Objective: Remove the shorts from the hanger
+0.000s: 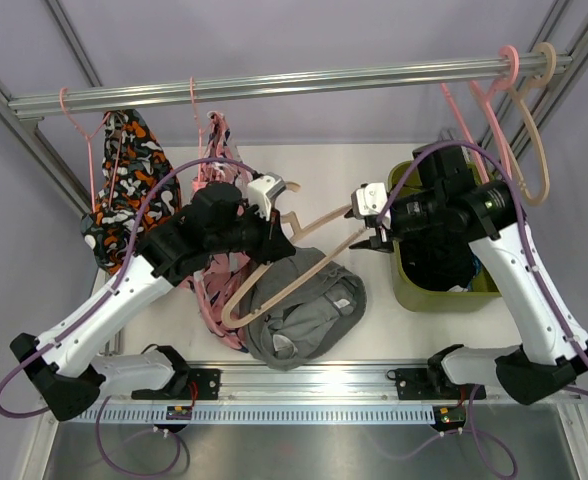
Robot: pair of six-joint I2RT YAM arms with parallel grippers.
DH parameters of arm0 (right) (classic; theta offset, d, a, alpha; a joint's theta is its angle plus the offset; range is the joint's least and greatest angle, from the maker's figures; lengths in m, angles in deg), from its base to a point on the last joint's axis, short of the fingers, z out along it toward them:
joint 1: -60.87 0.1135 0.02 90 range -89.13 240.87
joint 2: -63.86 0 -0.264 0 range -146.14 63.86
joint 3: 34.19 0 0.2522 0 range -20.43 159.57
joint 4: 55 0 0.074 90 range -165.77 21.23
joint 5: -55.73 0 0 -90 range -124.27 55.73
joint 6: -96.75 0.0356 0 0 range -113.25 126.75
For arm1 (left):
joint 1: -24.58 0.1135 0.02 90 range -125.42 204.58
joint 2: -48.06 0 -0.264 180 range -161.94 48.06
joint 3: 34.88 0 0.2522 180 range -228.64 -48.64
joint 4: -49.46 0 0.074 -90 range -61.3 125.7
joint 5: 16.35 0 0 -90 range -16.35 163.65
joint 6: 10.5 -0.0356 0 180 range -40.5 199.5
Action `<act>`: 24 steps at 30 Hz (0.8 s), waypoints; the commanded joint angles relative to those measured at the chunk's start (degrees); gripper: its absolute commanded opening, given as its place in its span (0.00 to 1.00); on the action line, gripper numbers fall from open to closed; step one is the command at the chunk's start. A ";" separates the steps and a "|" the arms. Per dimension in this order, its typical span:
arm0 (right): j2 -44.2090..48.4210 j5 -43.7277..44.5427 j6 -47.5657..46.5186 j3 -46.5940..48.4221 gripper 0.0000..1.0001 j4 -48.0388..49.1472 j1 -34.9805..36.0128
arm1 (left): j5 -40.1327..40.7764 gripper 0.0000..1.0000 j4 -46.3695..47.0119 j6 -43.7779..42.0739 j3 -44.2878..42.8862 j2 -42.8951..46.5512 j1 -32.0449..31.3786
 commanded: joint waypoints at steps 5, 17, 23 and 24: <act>-10.11 2.76 -14.23 11.40 0.65 -11.02 1.78 | -7.86 0.00 -2.65 -4.90 -5.89 -2.99 -2.87; -13.12 3.29 -12.49 7.28 0.44 -11.40 2.22 | -8.65 0.00 -1.51 -5.95 -5.97 -1.94 -2.88; -11.89 4.43 -10.46 2.98 0.21 -9.03 2.13 | -8.21 0.00 -0.54 -6.48 -6.94 -1.24 -2.88; -11.71 4.78 -10.20 1.84 0.18 -8.94 2.13 | -8.12 0.00 -0.54 -6.83 -7.03 -1.06 -2.88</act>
